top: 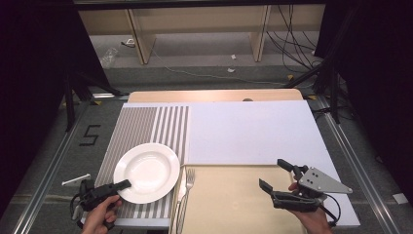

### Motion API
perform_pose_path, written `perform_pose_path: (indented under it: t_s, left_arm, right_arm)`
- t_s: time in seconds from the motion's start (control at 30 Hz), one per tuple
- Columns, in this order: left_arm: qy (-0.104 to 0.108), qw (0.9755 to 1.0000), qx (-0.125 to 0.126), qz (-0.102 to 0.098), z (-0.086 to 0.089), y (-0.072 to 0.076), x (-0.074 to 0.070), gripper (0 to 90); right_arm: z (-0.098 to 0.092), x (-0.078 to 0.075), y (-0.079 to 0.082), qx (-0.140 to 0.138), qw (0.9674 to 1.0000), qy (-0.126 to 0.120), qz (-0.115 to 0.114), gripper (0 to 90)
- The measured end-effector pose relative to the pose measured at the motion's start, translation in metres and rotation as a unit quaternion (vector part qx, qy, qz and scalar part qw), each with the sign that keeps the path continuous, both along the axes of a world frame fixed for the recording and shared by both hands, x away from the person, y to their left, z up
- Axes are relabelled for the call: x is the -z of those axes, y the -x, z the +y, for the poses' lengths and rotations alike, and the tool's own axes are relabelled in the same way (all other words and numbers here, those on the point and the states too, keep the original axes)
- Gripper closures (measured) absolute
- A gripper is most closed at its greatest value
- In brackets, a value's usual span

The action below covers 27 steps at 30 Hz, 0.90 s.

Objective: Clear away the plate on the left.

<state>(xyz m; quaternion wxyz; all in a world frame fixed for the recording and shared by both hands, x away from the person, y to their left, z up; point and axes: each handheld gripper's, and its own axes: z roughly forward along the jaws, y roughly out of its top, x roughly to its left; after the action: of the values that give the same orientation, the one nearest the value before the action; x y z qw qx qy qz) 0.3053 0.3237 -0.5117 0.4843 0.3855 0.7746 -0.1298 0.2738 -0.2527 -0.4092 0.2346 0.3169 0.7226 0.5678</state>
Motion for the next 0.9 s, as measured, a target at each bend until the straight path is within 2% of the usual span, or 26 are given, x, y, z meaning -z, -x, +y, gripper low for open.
perform_pose_path:
  t_s: [0.73,0.9]
  left_arm:
    - [0.010,0.9998,-0.001,-0.016,0.0009,0.0006,-0.0026,79.7]
    - [0.026,0.9995,-0.004,-0.017,0.0014,0.0011,-0.0016,80.1]
  right_arm:
    - [-0.0005,-0.0002,0.0000,-0.001,1.0000,-0.001,0.001,15.8]
    - [-0.0005,-0.0002,0.0000,-0.001,1.0000,-0.002,0.001,15.8]
